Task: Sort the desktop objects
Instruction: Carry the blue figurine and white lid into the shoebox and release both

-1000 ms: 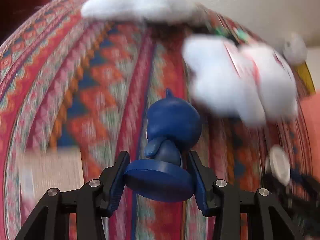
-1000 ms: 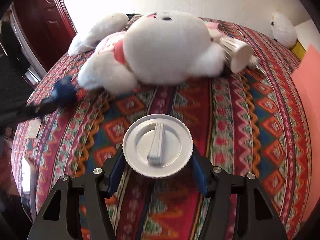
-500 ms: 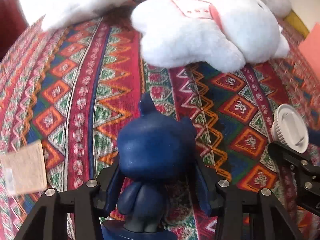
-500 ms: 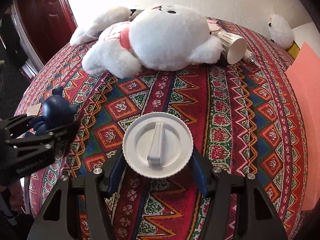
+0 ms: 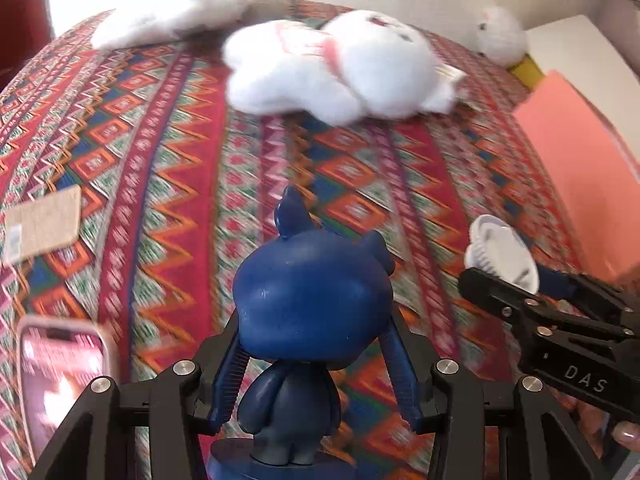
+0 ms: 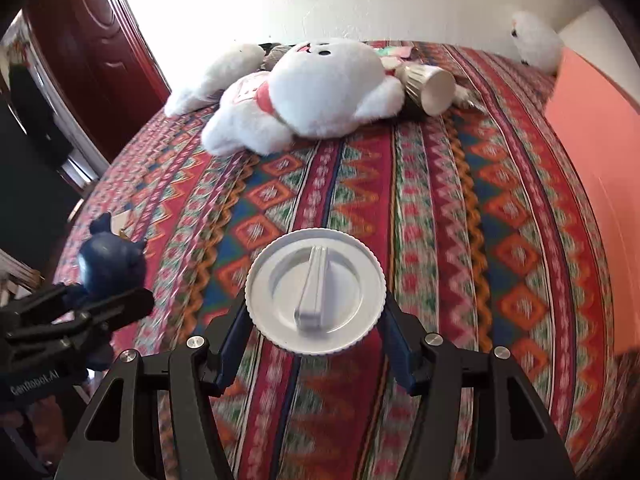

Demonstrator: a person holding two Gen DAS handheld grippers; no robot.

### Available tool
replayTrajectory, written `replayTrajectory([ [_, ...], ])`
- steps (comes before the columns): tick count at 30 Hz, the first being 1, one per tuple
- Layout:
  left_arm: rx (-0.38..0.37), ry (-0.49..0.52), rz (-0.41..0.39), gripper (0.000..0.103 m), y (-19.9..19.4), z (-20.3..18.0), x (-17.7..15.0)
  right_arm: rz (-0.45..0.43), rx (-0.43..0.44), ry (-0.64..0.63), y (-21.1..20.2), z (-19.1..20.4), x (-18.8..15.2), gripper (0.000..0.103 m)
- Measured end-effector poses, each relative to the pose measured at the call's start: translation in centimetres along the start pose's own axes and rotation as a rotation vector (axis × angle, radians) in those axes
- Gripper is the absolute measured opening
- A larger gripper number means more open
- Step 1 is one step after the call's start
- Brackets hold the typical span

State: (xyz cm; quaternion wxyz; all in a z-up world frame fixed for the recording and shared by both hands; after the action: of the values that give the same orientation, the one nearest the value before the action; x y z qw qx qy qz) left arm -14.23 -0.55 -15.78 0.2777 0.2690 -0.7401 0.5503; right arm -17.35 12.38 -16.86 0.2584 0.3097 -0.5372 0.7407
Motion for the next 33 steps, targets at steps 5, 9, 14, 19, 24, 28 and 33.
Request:
replayTrajectory([
  [5,-0.057,0.031,-0.005,0.053,-2.7,-3.4,-1.0,-0.05,-0.013,0.054,-5.2,-1.3,-1.8,0.063],
  [9,-0.127,0.077,0.003,0.053,-4.3,-7.3,-1.7,-0.077,-0.055,0.083,-9.0,-3.1,-2.8,0.063],
  [14,-0.231,0.149,0.035,0.053,-5.5,-13.2,-3.4,-0.107,-0.115,0.116,-13.9,-6.7,-3.5,0.063],
  [19,-0.308,0.22,0.055,0.052,-6.1,-18.4,-4.5,-0.14,-0.186,0.149,-18.1,-10.8,-3.7,0.063],
  [24,-0.376,0.28,0.061,0.052,-6.7,-23.2,-4.4,-0.151,-0.271,0.169,-21.4,-15.1,-4.0,0.063],
  [28,-0.42,0.34,0.063,0.052,-7.2,-27.0,-4.2,-0.158,-0.352,0.161,-23.9,-18.7,-3.9,0.063],
  [33,-0.478,0.402,0.041,0.052,-7.7,-32.1,-2.8,-0.19,-0.43,0.179,-27.1,-23.0,-3.0,0.063],
])
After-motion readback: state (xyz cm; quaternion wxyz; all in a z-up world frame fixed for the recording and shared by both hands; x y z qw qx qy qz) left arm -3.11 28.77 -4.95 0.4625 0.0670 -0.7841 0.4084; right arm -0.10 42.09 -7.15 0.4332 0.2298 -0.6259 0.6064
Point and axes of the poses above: each gripper's, at about its wrist camera, not at the fingertips, and y roughly the way its jaws point, z to its left, x to its top, the point moved 10 cm from there along y, roughly the way its jaws point, and after that the axes turned 15 degrees about -z, right-handed, at the moved point
